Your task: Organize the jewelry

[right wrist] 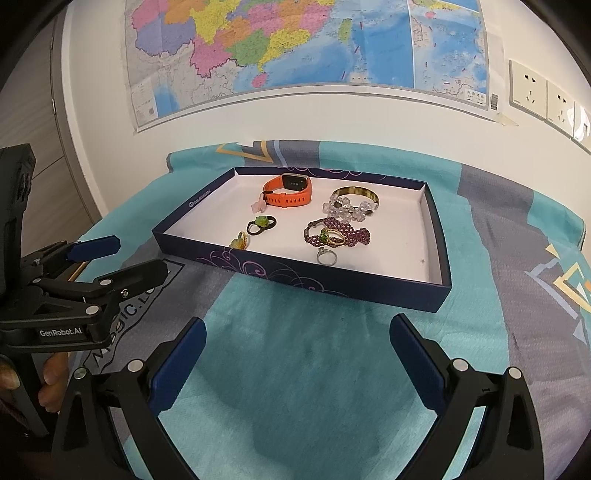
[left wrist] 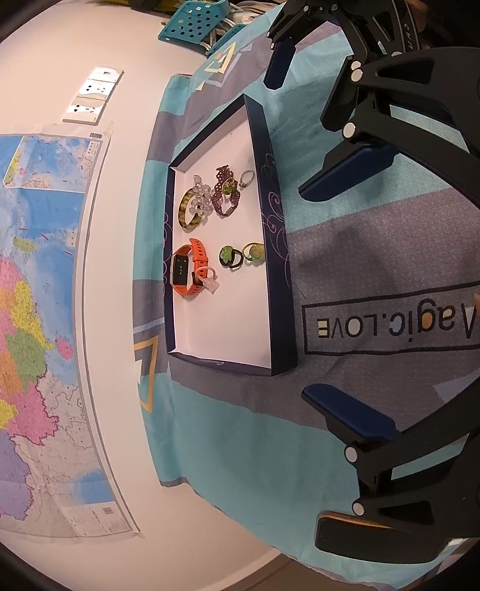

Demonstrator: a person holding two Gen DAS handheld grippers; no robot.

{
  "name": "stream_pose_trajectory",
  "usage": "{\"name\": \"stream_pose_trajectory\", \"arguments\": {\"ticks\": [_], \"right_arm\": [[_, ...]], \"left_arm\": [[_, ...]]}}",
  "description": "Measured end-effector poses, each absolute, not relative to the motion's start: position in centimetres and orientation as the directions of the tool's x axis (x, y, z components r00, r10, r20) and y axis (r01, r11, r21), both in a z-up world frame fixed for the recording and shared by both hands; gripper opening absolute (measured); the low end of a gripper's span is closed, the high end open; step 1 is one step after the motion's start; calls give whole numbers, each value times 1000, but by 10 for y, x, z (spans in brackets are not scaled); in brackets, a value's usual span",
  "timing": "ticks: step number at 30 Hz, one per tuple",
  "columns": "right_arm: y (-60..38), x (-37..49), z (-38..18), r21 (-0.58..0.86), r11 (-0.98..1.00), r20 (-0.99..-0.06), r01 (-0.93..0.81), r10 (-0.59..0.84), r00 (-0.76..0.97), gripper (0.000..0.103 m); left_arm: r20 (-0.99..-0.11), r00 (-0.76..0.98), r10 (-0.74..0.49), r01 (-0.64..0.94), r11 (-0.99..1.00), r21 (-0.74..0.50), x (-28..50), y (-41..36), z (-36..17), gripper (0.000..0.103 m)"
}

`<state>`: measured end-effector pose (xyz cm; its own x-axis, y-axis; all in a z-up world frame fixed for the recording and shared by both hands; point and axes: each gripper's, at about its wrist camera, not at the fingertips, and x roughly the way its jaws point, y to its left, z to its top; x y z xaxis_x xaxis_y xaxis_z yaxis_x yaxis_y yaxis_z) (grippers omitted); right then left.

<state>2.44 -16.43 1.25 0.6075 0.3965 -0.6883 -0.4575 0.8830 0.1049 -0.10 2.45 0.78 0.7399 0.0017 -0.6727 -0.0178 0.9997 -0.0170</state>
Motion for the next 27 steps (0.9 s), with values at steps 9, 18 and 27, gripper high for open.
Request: {"name": "stream_pose_trajectory", "arguments": {"ticks": [9, 18, 27], "right_arm": [[-165, 24, 12, 107, 883, -689, -457, 398, 606, 96], [-165, 25, 12, 108, 883, -690, -456, 397, 605, 96], [-165, 25, 12, 107, 884, -691, -456, 396, 605, 96]], "left_arm": [[-679, 734, 8, -22, 1000, -12, 0, 24, 6, 97], [-682, 731, 15, -30, 999, -11, 2, 24, 5, 97], [-683, 730, 18, -31, 1000, -7, 2, 24, 5, 97]]}}
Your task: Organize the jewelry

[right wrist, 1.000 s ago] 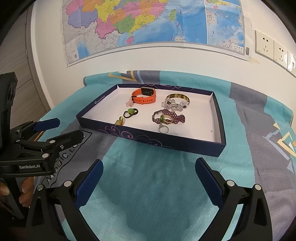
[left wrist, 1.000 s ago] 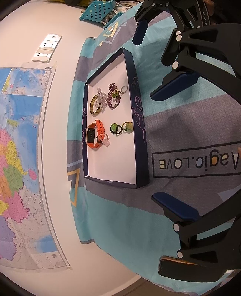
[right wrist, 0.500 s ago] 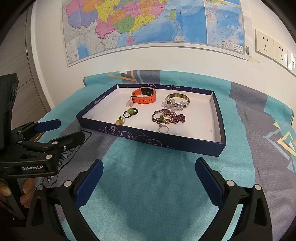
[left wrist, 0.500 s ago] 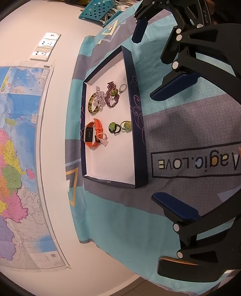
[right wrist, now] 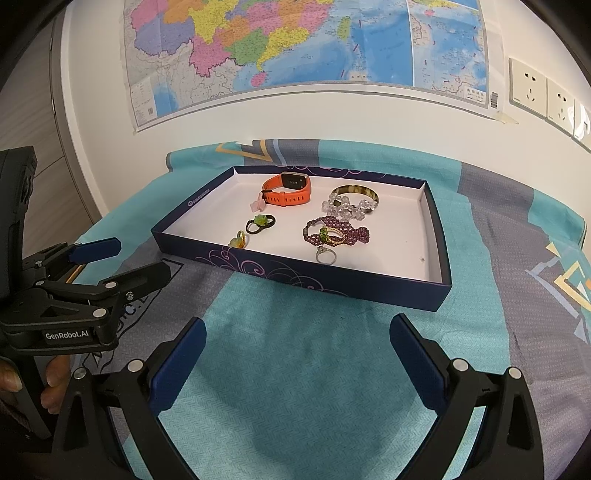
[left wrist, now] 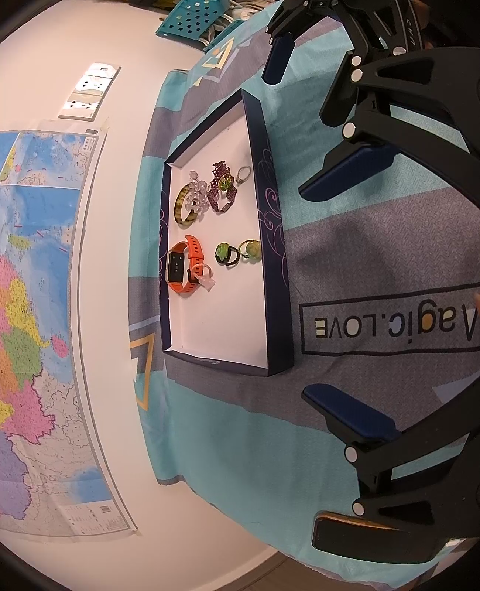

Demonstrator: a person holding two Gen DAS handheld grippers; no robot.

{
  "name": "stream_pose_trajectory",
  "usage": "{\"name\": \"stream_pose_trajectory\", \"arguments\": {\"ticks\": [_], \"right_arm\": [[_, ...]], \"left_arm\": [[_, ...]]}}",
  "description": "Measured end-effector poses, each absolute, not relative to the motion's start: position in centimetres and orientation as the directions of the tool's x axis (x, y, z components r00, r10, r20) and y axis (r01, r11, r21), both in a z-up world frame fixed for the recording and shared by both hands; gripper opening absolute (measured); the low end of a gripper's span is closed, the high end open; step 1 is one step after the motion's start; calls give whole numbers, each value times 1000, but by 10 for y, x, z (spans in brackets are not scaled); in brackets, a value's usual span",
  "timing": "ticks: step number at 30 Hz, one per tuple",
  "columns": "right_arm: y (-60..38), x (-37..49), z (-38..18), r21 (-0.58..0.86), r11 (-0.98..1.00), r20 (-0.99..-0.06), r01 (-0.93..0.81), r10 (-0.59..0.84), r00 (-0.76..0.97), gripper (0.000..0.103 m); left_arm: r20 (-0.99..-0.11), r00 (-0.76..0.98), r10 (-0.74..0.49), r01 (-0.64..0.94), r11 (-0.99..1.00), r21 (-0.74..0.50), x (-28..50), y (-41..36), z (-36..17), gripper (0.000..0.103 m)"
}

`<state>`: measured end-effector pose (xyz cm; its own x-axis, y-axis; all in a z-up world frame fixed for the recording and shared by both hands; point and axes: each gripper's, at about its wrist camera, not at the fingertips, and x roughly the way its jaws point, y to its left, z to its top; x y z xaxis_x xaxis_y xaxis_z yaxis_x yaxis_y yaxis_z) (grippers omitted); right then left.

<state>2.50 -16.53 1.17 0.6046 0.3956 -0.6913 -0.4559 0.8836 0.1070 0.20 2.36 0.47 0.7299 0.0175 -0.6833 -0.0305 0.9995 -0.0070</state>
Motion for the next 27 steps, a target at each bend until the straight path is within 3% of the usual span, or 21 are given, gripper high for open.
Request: {"name": "stream_pose_trajectory", "arguments": {"ticks": [27], "right_arm": [[-166, 26, 9, 111, 884, -700, -454, 394, 595, 96]], "left_arm": [[-689, 724, 16, -29, 1000, -8, 2, 23, 2, 97]]}}
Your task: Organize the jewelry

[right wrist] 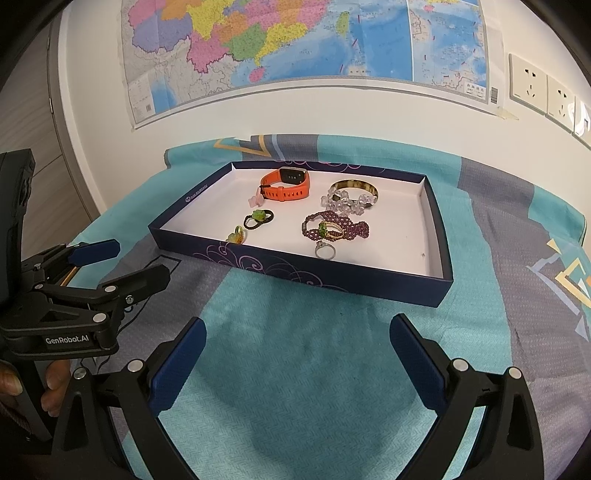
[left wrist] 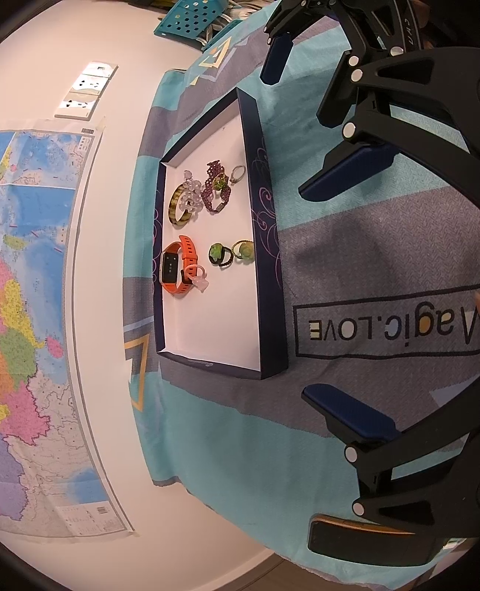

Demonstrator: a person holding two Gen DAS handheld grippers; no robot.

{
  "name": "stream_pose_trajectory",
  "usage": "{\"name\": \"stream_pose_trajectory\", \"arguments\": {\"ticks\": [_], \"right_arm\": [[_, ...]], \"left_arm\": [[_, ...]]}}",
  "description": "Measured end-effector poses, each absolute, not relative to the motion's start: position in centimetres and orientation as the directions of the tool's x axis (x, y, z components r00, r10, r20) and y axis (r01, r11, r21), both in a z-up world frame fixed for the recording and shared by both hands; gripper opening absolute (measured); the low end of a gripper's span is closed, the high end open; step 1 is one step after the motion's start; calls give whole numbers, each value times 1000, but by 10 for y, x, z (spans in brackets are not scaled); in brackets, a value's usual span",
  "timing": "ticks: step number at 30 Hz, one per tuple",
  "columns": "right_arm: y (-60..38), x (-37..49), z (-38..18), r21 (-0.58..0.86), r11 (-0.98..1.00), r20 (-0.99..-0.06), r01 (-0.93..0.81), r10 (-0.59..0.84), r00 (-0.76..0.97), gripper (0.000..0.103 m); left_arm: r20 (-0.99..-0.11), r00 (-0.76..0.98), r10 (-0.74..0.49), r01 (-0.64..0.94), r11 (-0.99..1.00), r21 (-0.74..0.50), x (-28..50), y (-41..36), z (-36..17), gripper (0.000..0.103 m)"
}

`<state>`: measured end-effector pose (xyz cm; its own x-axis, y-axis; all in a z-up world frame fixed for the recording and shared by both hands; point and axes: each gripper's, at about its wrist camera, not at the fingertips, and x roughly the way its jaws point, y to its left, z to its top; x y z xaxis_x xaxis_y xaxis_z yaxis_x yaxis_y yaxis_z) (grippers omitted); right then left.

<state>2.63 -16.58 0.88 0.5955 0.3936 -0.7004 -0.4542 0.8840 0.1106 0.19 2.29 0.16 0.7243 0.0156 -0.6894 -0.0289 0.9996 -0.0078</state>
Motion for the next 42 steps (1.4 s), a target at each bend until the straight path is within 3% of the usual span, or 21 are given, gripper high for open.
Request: {"name": "stream_pose_trajectory", "arguments": {"ticks": [42], "right_arm": [[-165, 28, 6, 111, 886, -711, -450, 387, 587, 96]], "left_arm": [[-704, 711, 13, -31, 999, -12, 3, 24, -4, 97]]}}
